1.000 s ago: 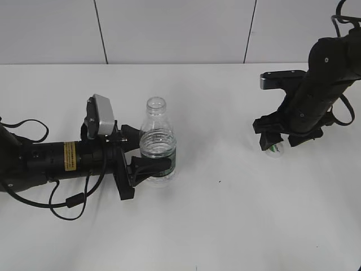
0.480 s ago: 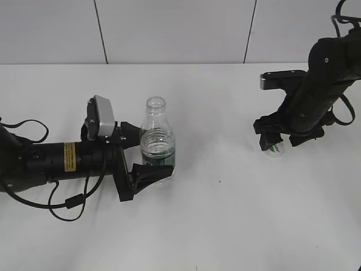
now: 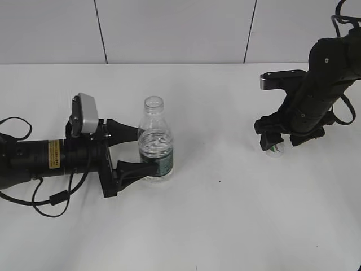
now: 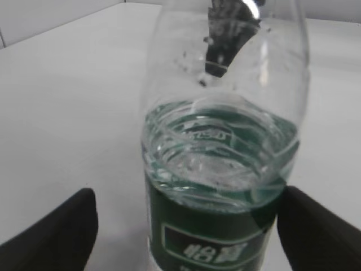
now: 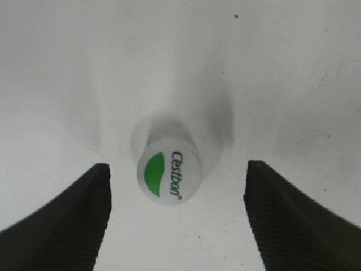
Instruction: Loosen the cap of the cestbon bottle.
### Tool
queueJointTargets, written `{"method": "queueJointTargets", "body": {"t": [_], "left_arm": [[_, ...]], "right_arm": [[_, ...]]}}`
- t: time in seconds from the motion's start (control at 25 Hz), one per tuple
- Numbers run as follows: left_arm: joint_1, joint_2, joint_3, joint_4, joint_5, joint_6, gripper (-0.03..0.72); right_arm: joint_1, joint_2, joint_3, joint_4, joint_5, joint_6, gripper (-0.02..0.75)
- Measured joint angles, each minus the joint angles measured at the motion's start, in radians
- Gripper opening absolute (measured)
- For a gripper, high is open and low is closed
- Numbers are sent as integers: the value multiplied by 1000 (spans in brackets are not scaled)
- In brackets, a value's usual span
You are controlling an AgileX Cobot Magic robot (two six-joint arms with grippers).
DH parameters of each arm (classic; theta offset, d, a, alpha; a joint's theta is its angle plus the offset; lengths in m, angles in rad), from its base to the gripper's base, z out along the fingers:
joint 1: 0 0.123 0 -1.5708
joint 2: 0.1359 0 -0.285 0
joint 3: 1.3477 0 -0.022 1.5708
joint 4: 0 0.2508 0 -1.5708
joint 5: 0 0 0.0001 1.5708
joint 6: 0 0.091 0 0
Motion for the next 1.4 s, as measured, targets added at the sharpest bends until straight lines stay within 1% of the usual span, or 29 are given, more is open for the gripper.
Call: {"method": "queueJointTargets", "body": {"t": [0.2,0.32,0.4,0.48,0.64,0.72,0.8,0.88,0.96,1.04,1.16,1.28,1.4], "left_arm": [[97,-35,6,77,3,-11,587],[157,-84,6,81,5,-27,587],[182,-128,6,79,18,-33,587],[193,-182,6,73,56,-36,587],[194,-287,7,72,163,-39,587],[194,-334,7,53,217,-51,587],[194,-383,7,2,287,-104,587],[194,-421,6,-37,359,-208,587],[194,-451,0,-44,456,-303,587],[194,-478,-4,-47,541,-362,587],[193,-506,-12,-48,694,-394,587],[193,-528,-38,-50,921,-423,587],[193,-550,-59,-77,1125,-434,587]], "right_arm": [[0,0,0,-2,0,0,560],[0,-11,0,-10,0,0,560],[0,-34,-3,-20,0,0,560],[0,-59,-20,-30,0,0,560],[0,-99,-75,-39,0,0,560],[0,-121,-97,-56,1,0,561],[0,-140,-120,-77,18,0,561],[0,-157,-149,-128,45,0,561],[0,-172,-170,-180,77,0,561],[0,-186,-183,-240,101,0,561],[0,-203,-184,-355,137,19,561],[0,-208,-198,-462,207,70,561],[0,-208,-209,-510,297,106,561]]}}
